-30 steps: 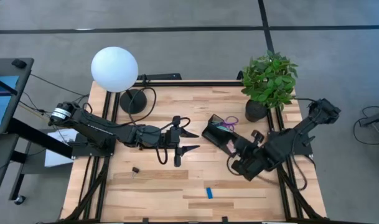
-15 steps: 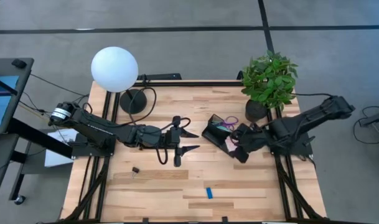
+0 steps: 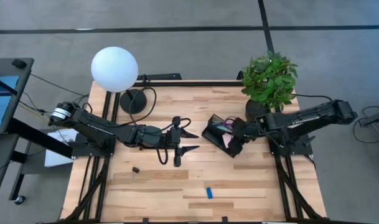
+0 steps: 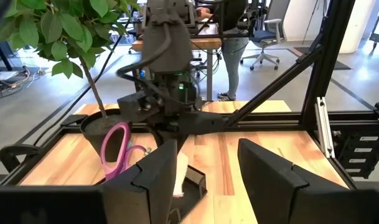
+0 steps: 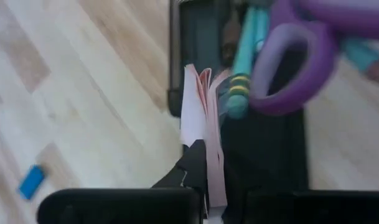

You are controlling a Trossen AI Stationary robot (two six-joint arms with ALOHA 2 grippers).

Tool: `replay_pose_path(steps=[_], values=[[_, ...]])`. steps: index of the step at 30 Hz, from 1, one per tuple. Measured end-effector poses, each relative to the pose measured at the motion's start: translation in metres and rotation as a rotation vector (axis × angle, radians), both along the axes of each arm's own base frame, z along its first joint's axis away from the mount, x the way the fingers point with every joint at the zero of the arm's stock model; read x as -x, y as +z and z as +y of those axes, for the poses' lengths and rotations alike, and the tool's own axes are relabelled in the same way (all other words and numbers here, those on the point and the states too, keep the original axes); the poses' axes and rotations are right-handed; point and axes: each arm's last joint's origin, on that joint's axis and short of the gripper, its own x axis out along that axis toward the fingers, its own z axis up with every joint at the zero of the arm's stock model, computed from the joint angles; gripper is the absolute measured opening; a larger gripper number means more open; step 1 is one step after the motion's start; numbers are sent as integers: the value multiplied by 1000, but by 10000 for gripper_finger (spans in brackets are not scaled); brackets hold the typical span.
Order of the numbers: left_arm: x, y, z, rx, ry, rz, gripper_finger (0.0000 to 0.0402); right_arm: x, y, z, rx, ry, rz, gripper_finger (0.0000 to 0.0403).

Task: Pick and place office supplies into organizer
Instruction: Put the pink sticky notes into the black desk organizer, then put the black binder clip into the black desk organizer

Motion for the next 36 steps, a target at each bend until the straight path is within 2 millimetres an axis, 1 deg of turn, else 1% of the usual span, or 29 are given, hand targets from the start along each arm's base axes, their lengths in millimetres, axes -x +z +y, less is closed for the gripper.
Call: replay_pose_path(steps=[3,11,14,16,18,20,27,30,33,36], values=[[0,0,0,1,0,0,167,-1,-1,-5,-58,-4,4,31],[0,-1,0,-1,0,7,167,-4,-10,-9,-79,-47,72,50],[0,-1,0,-1,0,8,167,-2,-13,-11,-66,-35,115,56],[0,-1,0,-2,1,10,167,1,-14,-13,-65,-57,138,59],[0,-1,0,-1,1,9,167,4,-11,-14,-60,-86,138,59],[0,-1,0,-1,1,9,167,6,-6,-13,-50,-67,95,60],[0,-1,0,-6,1,12,167,8,17,6,-65,83,-128,56],[0,-1,0,-7,1,12,167,9,20,17,-71,139,-158,45],[0,-1,0,-7,1,13,167,10,21,28,-79,144,-175,29],[0,-3,0,5,3,31,167,7,23,43,-73,159,-237,11]])
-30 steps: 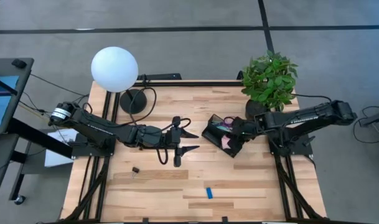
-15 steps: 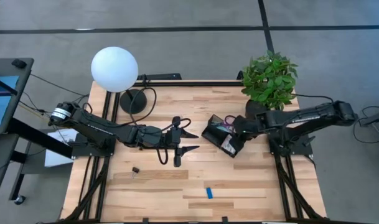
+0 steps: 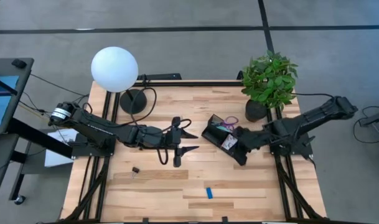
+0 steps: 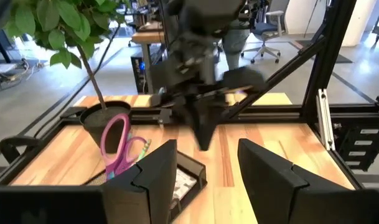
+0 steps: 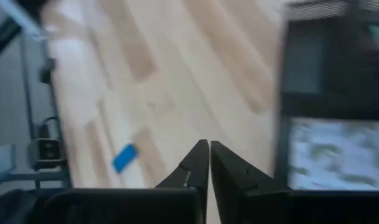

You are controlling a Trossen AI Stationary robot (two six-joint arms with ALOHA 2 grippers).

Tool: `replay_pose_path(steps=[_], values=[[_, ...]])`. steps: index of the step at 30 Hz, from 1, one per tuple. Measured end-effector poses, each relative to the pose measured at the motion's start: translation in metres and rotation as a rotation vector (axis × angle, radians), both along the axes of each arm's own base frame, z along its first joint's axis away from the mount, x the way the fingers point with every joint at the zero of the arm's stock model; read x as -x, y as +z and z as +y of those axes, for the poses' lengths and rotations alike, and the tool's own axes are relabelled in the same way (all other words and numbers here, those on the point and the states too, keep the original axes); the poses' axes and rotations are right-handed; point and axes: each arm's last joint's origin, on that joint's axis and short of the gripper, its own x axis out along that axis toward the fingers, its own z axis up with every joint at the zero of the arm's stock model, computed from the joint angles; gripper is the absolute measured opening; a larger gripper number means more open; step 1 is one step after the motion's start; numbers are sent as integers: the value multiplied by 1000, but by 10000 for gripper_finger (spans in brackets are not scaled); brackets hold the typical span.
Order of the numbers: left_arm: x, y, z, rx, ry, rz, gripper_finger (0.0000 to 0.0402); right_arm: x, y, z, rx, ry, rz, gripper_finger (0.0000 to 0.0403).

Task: Pick and place office supplies into organizer
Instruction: Put the black binder clip into the black desk organizer

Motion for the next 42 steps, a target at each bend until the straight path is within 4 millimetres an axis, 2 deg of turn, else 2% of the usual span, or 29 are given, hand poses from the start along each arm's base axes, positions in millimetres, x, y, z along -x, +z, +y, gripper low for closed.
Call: replay_pose_path(steps=[3,6,9,12,15,18,23,27,31,33,38,42], values=[[1,-3,-1,-6,0,38,167,-2,9,20,-8,72,-130,2],[11,-6,2,-20,22,145,167,-2,18,43,11,167,-283,4],[31,-8,7,6,100,297,167,3,28,61,98,248,-432,6],[49,-15,11,87,159,448,167,10,30,72,255,292,-489,5],[59,-25,9,205,176,587,167,12,25,78,396,294,-488,4],[65,-39,2,274,209,728,167,7,15,82,465,264,-456,4],[70,-64,-6,284,344,890,167,-6,-6,87,534,260,-377,4],[76,-76,-2,218,507,955,167,-15,-19,87,567,260,-322,5],[84,-87,6,232,760,993,167,-21,-28,86,585,252,-290,5],[90,-92,9,227,811,1098,167,-22,-29,86,585,250,-289,5],[103,-109,4,-126,518,1497,167,-23,-33,87,588,265,-272,5],[101,-120,4,-248,338,1596,167,-23,-32,87,573,278,-273,5]])
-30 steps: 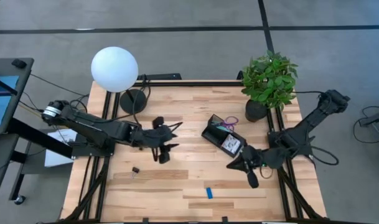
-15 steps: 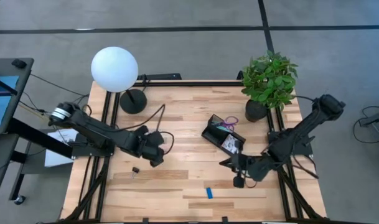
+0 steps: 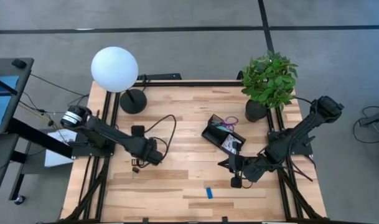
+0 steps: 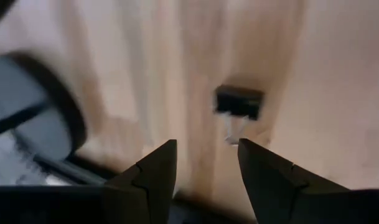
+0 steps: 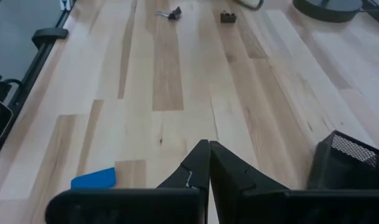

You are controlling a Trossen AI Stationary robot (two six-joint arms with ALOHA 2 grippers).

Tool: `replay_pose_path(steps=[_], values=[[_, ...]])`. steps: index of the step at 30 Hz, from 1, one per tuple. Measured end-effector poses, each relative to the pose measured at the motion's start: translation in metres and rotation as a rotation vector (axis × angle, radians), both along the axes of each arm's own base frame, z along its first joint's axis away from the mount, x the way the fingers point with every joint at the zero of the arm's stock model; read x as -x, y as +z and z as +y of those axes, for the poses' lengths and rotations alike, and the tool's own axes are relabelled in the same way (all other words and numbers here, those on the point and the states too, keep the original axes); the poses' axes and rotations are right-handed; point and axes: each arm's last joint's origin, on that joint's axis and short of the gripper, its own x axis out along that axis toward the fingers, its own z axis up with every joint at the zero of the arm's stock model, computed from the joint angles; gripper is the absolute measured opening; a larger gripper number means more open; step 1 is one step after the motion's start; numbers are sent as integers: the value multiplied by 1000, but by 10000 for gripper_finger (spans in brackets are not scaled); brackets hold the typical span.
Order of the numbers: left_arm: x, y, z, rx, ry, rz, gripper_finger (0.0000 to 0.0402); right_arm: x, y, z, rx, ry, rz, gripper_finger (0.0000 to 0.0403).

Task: Pick and place office supplies into organizer
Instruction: Put the black binder clip into the black desk organizer

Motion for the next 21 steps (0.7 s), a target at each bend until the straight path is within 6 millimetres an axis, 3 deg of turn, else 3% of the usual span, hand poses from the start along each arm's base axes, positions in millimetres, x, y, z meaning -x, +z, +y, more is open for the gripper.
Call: replay_pose_path(steps=[8,15,21], values=[[-13,-13,0,195,-131,42,167,0,0,0,-2,-1,-3,5],[-14,-15,10,226,-74,88,183,0,0,0,-3,-1,-4,5],[-23,-23,24,219,3,42,222,-1,1,-1,-18,-16,-8,5]])
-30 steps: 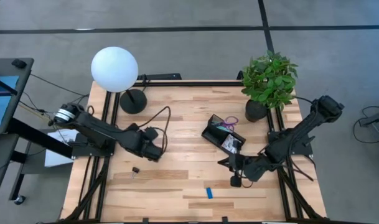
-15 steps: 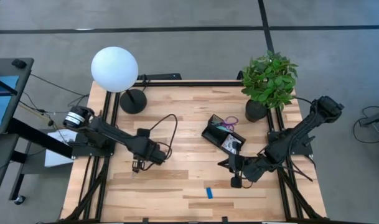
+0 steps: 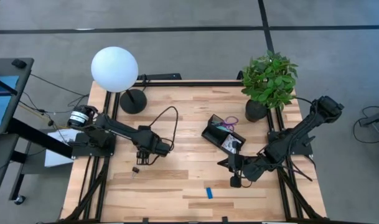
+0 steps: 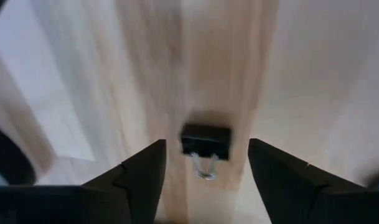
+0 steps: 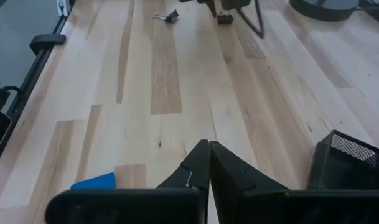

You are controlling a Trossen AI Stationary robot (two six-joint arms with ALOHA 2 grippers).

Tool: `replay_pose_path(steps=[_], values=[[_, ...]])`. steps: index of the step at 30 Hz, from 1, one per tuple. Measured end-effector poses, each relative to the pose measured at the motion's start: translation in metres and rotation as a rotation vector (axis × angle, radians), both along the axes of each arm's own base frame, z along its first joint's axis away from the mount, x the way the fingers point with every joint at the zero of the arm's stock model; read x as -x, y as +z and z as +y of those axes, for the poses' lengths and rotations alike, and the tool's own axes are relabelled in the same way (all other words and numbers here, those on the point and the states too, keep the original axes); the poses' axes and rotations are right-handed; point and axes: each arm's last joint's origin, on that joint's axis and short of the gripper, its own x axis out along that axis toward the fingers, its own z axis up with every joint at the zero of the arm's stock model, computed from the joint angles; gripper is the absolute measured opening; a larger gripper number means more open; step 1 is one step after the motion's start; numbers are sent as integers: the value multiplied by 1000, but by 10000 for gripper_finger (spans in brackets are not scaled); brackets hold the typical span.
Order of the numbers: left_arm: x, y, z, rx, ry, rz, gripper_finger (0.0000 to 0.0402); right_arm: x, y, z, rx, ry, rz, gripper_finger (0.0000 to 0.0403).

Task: Pick and place office supplies into organizer
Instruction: Put the black binder clip into the black desk organizer

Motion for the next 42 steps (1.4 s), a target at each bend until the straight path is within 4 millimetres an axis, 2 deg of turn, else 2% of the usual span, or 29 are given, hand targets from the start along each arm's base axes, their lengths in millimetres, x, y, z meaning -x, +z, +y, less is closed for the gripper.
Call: replay_pose_path(steps=[5,10,24,42], values=[[-3,-7,4,6,-29,31,251,0,0,0,-4,-2,0,5],[-3,-12,4,15,-41,73,262,0,0,0,-6,-5,4,5],[-6,-30,12,55,-45,156,264,0,0,0,-6,-5,5,5],[-6,-31,13,61,-49,152,259,0,0,0,-6,-5,5,5]])
